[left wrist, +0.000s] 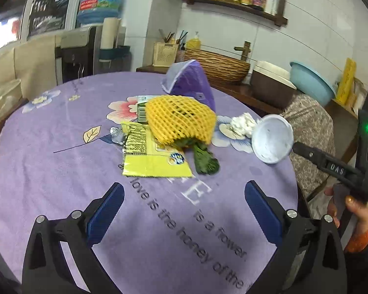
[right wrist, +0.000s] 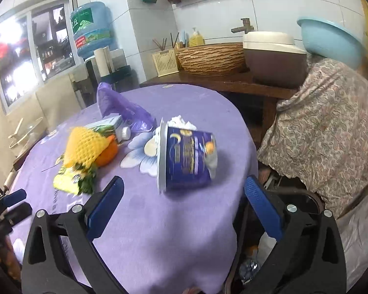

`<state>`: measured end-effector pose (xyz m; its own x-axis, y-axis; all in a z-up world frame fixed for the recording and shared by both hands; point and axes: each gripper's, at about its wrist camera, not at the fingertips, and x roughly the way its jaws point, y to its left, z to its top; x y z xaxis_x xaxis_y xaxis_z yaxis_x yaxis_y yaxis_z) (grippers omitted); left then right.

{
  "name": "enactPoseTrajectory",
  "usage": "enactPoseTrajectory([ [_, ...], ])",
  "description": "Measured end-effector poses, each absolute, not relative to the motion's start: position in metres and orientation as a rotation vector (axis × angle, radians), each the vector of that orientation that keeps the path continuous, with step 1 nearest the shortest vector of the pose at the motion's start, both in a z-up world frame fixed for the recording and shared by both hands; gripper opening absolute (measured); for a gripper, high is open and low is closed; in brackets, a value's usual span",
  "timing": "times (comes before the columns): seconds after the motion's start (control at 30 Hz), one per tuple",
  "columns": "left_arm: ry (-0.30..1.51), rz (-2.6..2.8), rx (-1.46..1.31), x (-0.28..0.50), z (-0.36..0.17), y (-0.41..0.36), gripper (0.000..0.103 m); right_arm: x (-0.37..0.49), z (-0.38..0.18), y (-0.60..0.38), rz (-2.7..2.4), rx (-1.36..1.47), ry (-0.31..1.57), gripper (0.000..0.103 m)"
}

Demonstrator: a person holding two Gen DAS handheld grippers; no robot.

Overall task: Collect trash
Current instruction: 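Grasp the yellow foam net with the left tool while the right tool grasps the yogurt cup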

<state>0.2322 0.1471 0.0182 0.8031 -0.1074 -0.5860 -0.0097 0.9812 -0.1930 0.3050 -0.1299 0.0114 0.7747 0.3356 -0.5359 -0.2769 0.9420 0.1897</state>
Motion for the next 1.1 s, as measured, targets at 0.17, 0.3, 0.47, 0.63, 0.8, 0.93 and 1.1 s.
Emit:
enactPoseTrajectory([
  [0.17,0.643,-0.074,-0.306,0.269,0.027,0.172,0.097,0.328,0.007,-0.125,0.329,0.128,0.635,0.097],
  [0.3,0.648,-0.041,-0.309,0.301,0.027,0.179,0.094,0.341,0.002,-0.121,0.321,0.129,0.653,0.097],
  [0.47,0.708,-0.042,-0.343,0.336,0.014,0.187,0.079,0.348,-0.003,-0.122,0.318,0.138,0.657,0.097],
  [0.63,0.736,-0.075,-0.416,0.349,0.004,0.192,0.062,0.351,-0.006,-0.119,0.314,0.126,0.653,0.087],
  [0.8,0.746,-0.066,-0.381,0.349,0.002,0.189,0.027,0.352,-0.011,-0.118,0.326,0.123,0.672,0.058],
  [0.93,0.71,-0.082,-0.399,0.337,0.008,0.191,0.016,0.342,-0.007,-0.118,0.342,0.119,0.635,0.058],
  [1.1,0.684,-0.102,-0.417,0.322,0.014,0.191,0.013,0.327,0.004,-0.117,0.365,0.115,0.596,0.058],
])
